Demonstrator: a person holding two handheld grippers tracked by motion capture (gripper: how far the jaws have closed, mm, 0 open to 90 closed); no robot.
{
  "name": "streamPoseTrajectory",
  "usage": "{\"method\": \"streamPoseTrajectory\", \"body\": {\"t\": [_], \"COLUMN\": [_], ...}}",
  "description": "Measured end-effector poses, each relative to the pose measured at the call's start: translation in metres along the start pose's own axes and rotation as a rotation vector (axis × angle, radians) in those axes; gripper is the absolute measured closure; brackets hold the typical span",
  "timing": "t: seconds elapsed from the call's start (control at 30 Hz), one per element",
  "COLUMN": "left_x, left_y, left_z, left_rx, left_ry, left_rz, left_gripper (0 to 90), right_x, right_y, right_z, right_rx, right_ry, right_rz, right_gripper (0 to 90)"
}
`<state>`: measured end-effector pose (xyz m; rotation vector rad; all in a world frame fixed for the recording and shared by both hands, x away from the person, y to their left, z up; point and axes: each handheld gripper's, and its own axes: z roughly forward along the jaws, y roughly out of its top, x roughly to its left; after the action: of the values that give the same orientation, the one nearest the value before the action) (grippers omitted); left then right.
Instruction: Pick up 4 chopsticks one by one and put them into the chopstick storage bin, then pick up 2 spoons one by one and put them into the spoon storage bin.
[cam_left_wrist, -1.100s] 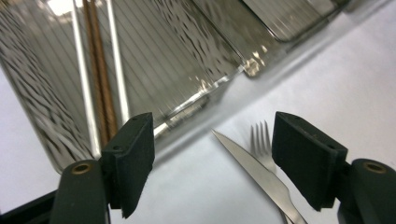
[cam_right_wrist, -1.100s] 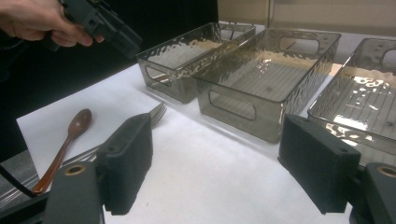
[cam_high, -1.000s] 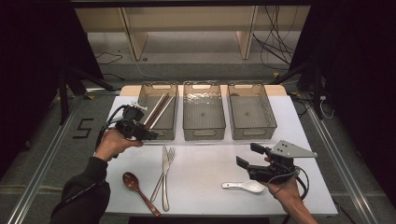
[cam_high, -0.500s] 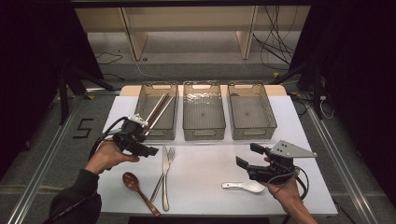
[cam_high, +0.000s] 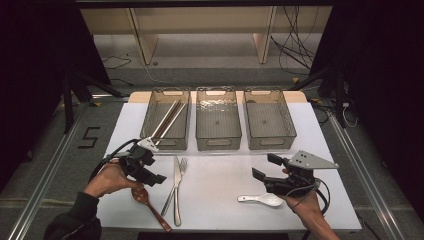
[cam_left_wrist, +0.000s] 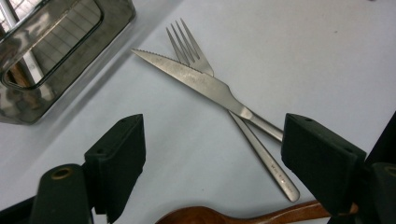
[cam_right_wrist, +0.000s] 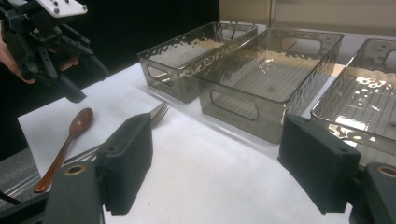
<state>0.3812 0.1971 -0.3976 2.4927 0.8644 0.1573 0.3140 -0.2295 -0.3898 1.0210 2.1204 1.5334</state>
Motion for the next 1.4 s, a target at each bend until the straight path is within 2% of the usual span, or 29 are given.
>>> {"method": "streamPoseTrajectory", "body": {"t": [0.37, 0.53, 0.8, 1.0, 1.23, 1.4], "left_x": [-0.006, -0.010, -0.013, -0.015, -0.019, -0.024], "left_y": [-0.008, -0.010, -0.011, -0.015, -0.020, -0.023], "left_z": [0.005, 0.008, 0.012, 0.015, 0.020, 0.023], "left_rx": [0.032, 0.064, 0.106, 0.134, 0.171, 0.187], "left_ry": [-0.019, -0.023, -0.033, -0.035, -0.058, -0.053], "left_rz": [0.027, 0.063, 0.099, 0.120, 0.142, 0.167], "left_gripper": [20.9, 20.2, 20.0, 20.0, 20.0, 19.9], "right_x": [-0.002, -0.005, -0.006, -0.004, -0.004, -0.005], "right_y": [-0.001, -0.002, -0.002, -0.002, -0.002, -0.002], "right_z": [0.001, 0.000, -0.002, -0.002, -0.001, -0.001], "right_rx": [0.003, 0.002, 0.002, 0.003, 0.006, 0.003], "right_ry": [-0.002, -0.003, -0.010, -0.013, -0.010, -0.010], "right_rz": [0.006, 0.015, 0.022, 0.019, 0.016, 0.015], "right_gripper": [26.8, 26.8, 26.8, 26.8, 26.8, 26.8]}}
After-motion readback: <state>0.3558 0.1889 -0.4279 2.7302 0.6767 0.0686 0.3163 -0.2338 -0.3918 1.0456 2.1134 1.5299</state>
